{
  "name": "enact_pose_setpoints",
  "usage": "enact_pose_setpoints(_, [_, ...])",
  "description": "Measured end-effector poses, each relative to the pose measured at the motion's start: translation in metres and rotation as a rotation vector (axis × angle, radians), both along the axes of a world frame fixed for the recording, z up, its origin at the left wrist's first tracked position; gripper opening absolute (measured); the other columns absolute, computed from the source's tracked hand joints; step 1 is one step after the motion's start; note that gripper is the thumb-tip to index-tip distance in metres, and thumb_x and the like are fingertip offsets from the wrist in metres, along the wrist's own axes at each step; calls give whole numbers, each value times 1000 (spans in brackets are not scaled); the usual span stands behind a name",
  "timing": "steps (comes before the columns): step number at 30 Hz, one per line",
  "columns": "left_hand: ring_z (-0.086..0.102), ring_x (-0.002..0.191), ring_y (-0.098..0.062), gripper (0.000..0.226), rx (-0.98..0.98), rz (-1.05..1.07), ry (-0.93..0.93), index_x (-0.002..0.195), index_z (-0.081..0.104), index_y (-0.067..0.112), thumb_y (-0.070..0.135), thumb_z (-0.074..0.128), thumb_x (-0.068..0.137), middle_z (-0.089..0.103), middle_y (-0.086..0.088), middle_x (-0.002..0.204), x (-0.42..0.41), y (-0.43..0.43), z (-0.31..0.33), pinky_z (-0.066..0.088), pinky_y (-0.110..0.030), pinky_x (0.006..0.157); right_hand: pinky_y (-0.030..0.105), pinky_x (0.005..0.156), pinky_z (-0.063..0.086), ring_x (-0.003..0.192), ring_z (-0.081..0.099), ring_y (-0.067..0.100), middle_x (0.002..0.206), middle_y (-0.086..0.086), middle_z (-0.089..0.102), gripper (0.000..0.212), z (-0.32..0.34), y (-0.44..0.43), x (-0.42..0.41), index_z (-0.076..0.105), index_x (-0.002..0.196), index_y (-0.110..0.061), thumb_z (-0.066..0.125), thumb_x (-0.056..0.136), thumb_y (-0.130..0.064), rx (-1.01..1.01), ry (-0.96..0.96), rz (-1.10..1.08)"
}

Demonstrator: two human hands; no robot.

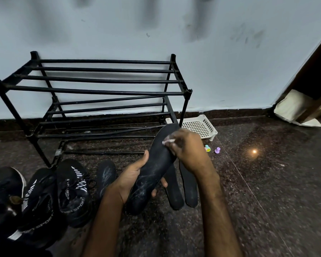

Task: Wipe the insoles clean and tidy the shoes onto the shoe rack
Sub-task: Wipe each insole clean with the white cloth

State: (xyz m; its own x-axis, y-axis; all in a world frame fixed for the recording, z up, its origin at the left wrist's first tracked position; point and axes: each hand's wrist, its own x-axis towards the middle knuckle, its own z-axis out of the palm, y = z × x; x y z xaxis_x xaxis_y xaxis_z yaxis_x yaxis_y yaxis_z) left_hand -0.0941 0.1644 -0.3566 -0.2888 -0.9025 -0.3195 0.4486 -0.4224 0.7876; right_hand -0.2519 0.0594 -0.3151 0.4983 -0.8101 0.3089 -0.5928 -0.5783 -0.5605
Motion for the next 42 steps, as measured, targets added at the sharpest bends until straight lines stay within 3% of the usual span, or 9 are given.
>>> enact_pose_setpoints(5, [59, 48, -30, 66, -2, -76, -45, 117, 70, 7, 59, 32, 98, 66, -33, 87, -2, 3, -1, 53, -32, 47, 14, 78, 36, 86, 60, 15, 95, 3, 65, 11, 6, -26, -5, 75, 97, -12, 72, 86, -13, -167, -68, -238])
enact_pose_setpoints(11, [61, 45, -31, 68, 18, -30, -26, 121, 65, -1, 56, 34, 98, 65, -34, 85, -4, 1, 3, 52, -31, 41, 19, 79, 45, 82, 60, 9, 94, -3, 68, 12, -4, -2, 0, 78, 93, -16, 78, 82, -16, 12, -35, -24])
enact_pose_setpoints(17, [65, 51, -30, 69, 32, 13, -34, 125, 61, -1, 55, 27, 101, 67, -32, 86, -5, 1, -3, 54, -32, 42, 39, 84, 55, 85, 65, 22, 96, 7, 68, 14, -12, -16, -23, 75, 97, -10, 75, 83, -11, -68, -131, -379])
enact_pose_setpoints(21, [71, 78, -32, 75, 20, 188, 77, 132, 56, 4, 61, 23, 97, 68, -26, 111, -7, -10, -10, 56, -35, 45, 17, 76, 51, 81, 65, 10, 90, -4, 70, 11, -11, 2, -17, 76, 93, -14, 78, 82, -15, 59, -282, -266])
enact_pose_setpoints(26, [66, 59, -25, 84, 49, 301, -24, 113, 66, 5, 70, 16, 91, 71, -19, 80, -7, -10, -10, 56, -34, 45, 33, 74, 58, 78, 70, 11, 83, -6, 75, 6, -41, 11, -8, 77, 87, -22, 78, 81, -21, 435, -440, -237])
enact_pose_setpoints(29, [65, 60, -25, 85, 53, 293, -6, 110, 67, 4, 71, 18, 91, 69, -18, 78, -8, -10, -8, 56, -36, 47, 45, 79, 58, 78, 70, 17, 83, -1, 76, 9, -53, 16, -5, 76, 85, -26, 78, 76, -26, 582, -511, -221])
enact_pose_setpoints(34, [65, 59, -27, 88, 36, 241, -116, 119, 65, 3, 71, 18, 91, 68, -23, 79, -2, -8, -10, 56, -36, 52, 42, 80, 49, 79, 61, 26, 84, 12, 71, 9, -51, 13, -10, 73, 88, -12, 72, 85, -3, 812, -705, -117])
enact_pose_setpoints(39, [63, 51, -24, 85, 8, 237, -180, 116, 65, 0, 67, 18, 94, 68, -21, 75, -10, -8, -3, 54, -32, 46, 34, 71, 51, 74, 62, 22, 83, 12, 70, 10, -49, 19, -8, 71, 96, -2, 72, 86, -4, 825, -640, -10])
enact_pose_setpoints(42, [66, 58, -25, 83, 9, 239, -120, 119, 63, -2, 64, 21, 95, 69, -21, 79, -18, -10, -1, 57, -35, 51, 38, 64, 50, 60, 61, 23, 77, 16, 70, 9, -52, 21, -2, 71, 93, -4, 73, 86, -8, 747, -657, -66])
